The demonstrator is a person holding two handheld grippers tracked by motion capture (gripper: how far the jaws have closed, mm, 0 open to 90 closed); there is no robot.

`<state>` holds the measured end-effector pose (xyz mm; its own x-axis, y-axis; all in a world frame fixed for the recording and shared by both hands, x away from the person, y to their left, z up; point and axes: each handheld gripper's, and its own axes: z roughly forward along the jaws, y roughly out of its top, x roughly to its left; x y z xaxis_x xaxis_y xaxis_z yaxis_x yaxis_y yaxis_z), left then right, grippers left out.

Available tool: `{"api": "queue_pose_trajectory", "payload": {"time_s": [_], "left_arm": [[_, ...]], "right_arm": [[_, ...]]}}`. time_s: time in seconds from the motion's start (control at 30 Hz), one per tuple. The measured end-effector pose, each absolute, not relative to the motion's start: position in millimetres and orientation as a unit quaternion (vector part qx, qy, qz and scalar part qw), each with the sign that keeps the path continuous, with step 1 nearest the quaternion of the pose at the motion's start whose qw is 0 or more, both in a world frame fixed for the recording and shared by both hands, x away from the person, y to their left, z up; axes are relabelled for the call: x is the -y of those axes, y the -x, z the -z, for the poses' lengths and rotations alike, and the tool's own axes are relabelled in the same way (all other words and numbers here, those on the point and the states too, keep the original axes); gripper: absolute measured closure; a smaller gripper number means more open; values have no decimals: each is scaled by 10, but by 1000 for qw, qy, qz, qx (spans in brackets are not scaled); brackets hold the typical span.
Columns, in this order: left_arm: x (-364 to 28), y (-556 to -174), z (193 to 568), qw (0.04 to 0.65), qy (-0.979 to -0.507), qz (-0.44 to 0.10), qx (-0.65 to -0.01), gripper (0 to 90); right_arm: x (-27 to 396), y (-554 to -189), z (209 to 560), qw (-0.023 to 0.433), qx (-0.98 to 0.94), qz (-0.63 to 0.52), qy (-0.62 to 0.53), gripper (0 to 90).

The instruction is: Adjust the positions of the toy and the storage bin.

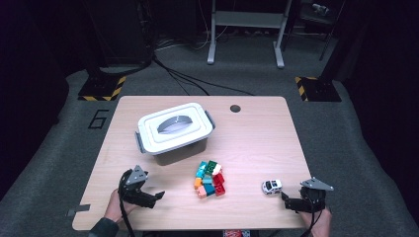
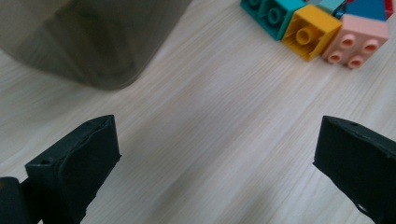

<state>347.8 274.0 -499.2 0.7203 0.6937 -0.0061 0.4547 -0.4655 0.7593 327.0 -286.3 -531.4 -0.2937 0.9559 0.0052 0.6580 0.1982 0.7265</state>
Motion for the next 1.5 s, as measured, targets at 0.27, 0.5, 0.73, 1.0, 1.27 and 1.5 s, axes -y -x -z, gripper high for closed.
{"api": "queue_pose_trajectory", "payload": {"time_s": [0.27, 0.5, 0.73, 1.0, 1.27, 1.5], "left_arm": [[-2435, -3532, 5020, 394, -855, -137, -308, 0], [-2086, -3603, 5074, 394, -869, -110, -277, 0], [-1832, -3720, 5153, 400, -877, -82, -255, 48], [-1672, -3838, 5228, 419, -870, -52, -254, 259], [-1550, -3859, 5197, 425, -868, -59, -248, 442], [-1420, -3882, 5181, 424, -871, -59, -240, 472]], "right_arm": [[2863, -3269, 5314, 232, -738, -320, -546, 0], [2866, -3269, 5315, 233, -739, -320, -544, 0], [2866, -3268, 5315, 233, -739, -321, -545, 0], [2875, -3271, 5318, 235, -741, -321, -540, 0], [2878, -3270, 5317, 237, -741, -320, -541, 0], [2872, -3273, 5318, 238, -737, -322, -545, 0]]}}
